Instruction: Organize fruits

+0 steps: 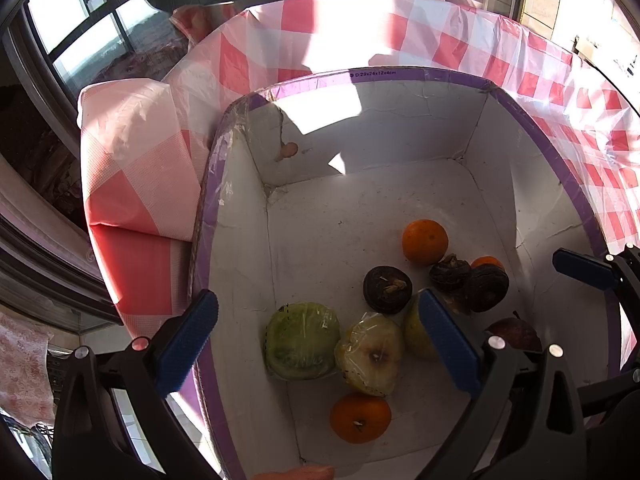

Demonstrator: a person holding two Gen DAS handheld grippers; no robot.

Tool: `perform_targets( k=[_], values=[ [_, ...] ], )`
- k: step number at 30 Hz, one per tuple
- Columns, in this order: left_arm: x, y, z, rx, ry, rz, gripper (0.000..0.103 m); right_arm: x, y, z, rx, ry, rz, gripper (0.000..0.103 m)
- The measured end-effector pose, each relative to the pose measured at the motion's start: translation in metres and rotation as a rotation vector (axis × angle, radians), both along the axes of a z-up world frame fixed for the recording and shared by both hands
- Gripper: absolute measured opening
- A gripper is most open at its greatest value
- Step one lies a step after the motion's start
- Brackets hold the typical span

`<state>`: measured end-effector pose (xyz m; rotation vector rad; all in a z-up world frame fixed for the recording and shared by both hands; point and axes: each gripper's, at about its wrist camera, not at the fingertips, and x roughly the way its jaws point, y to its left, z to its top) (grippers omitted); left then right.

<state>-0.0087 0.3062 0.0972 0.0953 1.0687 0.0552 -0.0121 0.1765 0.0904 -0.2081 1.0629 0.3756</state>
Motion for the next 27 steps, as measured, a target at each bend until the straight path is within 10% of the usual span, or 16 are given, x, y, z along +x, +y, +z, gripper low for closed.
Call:
perform_targets(
  k=[27],
  values=[
    [0.0,-0.001,0.001,0.011,-0.004,0.011,0.1,-0.01,0.002,0.006,0.047,-0.024,0.069,0.086]
  ],
)
